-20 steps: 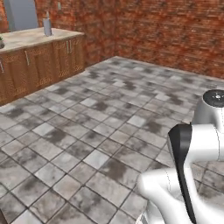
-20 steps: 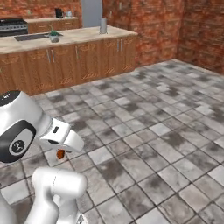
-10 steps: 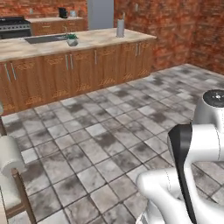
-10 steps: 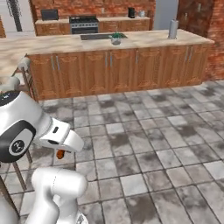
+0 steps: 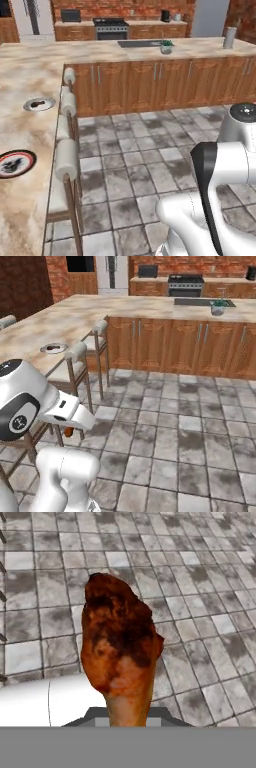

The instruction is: Take the chicken drumsticks from the pan and place one on each plate on the dining counter.

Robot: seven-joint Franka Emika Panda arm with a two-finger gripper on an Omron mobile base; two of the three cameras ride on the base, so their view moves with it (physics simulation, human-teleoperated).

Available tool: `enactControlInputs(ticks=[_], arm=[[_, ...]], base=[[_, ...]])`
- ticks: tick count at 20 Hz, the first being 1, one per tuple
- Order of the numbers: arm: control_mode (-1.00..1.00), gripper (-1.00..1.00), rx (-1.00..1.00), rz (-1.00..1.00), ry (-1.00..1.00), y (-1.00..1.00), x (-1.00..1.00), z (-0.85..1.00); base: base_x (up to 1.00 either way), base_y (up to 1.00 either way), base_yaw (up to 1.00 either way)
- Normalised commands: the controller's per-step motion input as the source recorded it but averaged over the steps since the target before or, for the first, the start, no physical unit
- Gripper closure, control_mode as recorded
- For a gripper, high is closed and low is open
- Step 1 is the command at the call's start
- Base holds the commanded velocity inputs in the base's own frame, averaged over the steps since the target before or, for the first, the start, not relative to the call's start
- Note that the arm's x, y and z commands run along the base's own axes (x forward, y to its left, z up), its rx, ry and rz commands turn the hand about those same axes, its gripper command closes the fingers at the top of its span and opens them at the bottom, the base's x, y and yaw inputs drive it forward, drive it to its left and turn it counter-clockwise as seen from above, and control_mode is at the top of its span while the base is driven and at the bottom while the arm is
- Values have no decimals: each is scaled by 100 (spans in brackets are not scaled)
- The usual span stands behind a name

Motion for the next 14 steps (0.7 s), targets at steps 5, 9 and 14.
enactControlInputs(ticks=[5,9,14], arm=[[100,100,0,0,0,0,0,0],[100,100,0,0,0,0,0,0],[100,100,0,0,0,0,0,0]], base=[[0,7,69],[12,0,62],[51,-1,47]])
